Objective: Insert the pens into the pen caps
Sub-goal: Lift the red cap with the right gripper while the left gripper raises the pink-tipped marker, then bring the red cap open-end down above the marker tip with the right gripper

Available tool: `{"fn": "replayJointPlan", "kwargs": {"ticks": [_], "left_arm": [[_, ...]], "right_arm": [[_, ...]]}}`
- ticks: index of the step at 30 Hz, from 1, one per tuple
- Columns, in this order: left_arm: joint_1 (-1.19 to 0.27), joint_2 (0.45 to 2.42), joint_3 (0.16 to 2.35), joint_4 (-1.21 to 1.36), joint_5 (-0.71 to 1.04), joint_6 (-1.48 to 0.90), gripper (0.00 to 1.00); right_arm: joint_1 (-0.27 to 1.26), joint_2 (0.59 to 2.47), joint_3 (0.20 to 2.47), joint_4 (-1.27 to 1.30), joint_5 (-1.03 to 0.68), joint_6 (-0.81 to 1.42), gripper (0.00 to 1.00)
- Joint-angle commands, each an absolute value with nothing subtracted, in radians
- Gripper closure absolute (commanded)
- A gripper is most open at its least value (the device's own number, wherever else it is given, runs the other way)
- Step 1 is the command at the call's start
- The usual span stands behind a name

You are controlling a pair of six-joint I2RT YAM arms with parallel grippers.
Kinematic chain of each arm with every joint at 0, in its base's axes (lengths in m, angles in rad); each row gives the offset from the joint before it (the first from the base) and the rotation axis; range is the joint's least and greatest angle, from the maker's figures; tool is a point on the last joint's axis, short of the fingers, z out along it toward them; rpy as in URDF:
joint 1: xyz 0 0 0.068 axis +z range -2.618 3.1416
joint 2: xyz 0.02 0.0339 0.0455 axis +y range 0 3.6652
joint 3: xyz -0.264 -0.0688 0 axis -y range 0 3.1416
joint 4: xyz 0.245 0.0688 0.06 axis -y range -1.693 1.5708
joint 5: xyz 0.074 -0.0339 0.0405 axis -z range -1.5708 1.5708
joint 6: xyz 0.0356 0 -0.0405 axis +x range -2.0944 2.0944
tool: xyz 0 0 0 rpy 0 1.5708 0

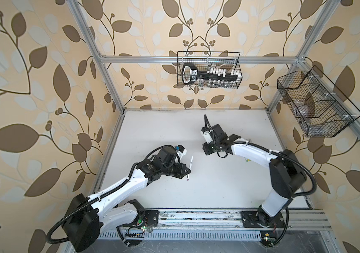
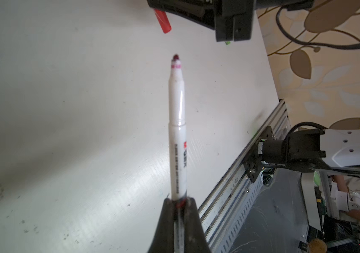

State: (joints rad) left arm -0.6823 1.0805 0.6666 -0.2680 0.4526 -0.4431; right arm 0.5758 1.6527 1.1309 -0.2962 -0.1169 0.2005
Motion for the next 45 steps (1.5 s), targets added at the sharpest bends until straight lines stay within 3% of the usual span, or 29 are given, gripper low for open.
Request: {"fn": "replayJointPlan", "kwargs": {"ticks": [1,5,12,27,45], "left_arm": [[-0.708,1.058,0.637,-0.089,0.505,-0.399,1.0],[-0.713,1.028,0.617,-0.08,0.54,-0.343,1.0],[-0.723,0.951,0.581,-0.097,0.453,-0.299,1.0],[-0.75,0.829,0.55,-0.153,0.263,-0.255,1.0],[-0.755,0.747,0.541,-0.162,0.232,-0.253,1.0]], "right_arm": [[0.575,1.539,1.013,-0.023,-0.297,0.261,0.92],[0.578,1.4,0.883,0.17,-0.373,0.331,0.92],[0.579,1.263,0.775,0.342,-0.403,0.457,0.94],[0.677,1.308,0.789,0.487,-0.335,0.663,0.94],[0.736,1.373,0.802,0.583,-0.328,0.753,0.94]]}}
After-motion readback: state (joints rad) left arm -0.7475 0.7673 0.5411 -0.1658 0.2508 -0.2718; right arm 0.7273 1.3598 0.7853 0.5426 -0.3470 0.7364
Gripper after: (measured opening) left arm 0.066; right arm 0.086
